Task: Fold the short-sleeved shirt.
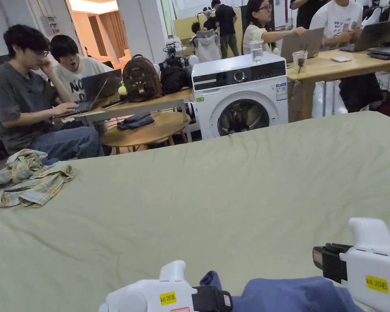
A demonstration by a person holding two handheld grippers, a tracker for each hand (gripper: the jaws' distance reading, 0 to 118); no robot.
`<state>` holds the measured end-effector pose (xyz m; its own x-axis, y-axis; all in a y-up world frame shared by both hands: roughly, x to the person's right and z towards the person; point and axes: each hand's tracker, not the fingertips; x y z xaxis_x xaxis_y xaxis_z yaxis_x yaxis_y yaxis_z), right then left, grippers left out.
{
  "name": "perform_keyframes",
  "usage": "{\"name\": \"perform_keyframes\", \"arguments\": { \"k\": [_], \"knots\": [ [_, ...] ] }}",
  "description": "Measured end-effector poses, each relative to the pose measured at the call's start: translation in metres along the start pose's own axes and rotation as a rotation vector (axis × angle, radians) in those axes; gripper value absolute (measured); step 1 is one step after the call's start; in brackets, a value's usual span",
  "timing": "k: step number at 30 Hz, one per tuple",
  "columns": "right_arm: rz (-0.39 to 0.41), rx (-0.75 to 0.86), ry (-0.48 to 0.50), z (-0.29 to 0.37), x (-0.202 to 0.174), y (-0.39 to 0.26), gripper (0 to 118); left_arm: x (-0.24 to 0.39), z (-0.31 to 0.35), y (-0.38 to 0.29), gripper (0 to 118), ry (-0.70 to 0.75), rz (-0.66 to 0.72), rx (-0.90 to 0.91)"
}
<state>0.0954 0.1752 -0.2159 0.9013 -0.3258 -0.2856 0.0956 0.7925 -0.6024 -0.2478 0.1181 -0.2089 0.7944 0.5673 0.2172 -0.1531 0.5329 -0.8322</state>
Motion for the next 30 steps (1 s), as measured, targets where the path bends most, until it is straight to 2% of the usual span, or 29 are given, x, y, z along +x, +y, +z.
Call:
{"name": "perform_keyframes", "arguments": {
  "k": [2, 5, 6, 7, 8, 10, 12, 14, 17, 18, 20, 22, 25, 26, 28, 30],
  "knots": [
    [-0.009, -0.01, 0.006, -0.001, 0.004, 0.001, 0, 0.001, 0.007, 0.005, 41, -0.064, 0.011, 0.029],
    [-0.023, -0.016, 0.013, -0.006, 0.003, 0.001, 0, -0.005, 0.026, 0.012, 41, -0.034, 0.023, 0.122],
    [-0.025, -0.019, 0.012, -0.009, 0.001, 0.0, 0, -0.008, 0.032, 0.012, 32, -0.05, 0.019, 0.126],
    [-0.024, -0.024, 0.019, -0.011, -0.001, -0.001, 0, -0.01, 0.033, 0.013, 11, -0.054, 0.019, 0.128],
    [-0.018, -0.029, 0.031, -0.013, -0.003, -0.001, 0, -0.01, 0.032, 0.013, 0, -0.048, 0.017, 0.123],
    [-0.005, -0.041, 0.042, -0.016, -0.008, -0.002, 0, -0.01, 0.024, 0.007, 0, 0.04, -0.01, 0.111],
    [-0.002, -0.043, 0.054, -0.017, -0.011, -0.003, 0, -0.008, 0.01, -0.002, 0, 0.018, 0.004, 0.055],
    [-0.007, -0.048, 0.06, -0.018, -0.01, -0.004, 0, -0.016, -0.013, -0.015, 0, 0.02, 0.081, -0.003],
    [-0.01, -0.061, 0.059, -0.021, -0.009, -0.007, 0, -0.018, -0.04, -0.029, 0, 0.039, 0.043, -0.057],
    [-0.013, -0.062, 0.055, -0.022, -0.008, -0.008, 0, -0.022, -0.033, -0.027, 0, 0.021, 0.048, -0.03],
    [-0.034, -0.071, 0.059, -0.022, -0.006, -0.011, 0, -0.031, -0.016, -0.016, 0, -0.048, 0.153, -0.05],
    [-0.027, -0.079, 0.059, -0.023, -0.006, -0.013, 0, -0.041, 0.023, -0.015, 0, -0.005, 0.145, 0.09],
    [-0.017, -0.082, 0.042, -0.027, -0.005, -0.015, 0, -0.069, 0.081, -0.009, 50, 0.028, 0.134, 0.167],
    [-0.026, -0.087, 0.044, -0.029, -0.005, -0.015, 0, -0.08, 0.097, -0.009, 55, 0.042, 0.138, 0.166],
    [-0.032, -0.097, 0.054, -0.032, -0.008, -0.017, 0, -0.103, 0.123, -0.012, 55, 0.083, 0.144, 0.178],
    [-0.002, -0.095, 0.052, -0.032, -0.015, -0.018, 0, -0.118, 0.135, -0.02, 55, 0.09, 0.173, 0.203]
  ]
}}
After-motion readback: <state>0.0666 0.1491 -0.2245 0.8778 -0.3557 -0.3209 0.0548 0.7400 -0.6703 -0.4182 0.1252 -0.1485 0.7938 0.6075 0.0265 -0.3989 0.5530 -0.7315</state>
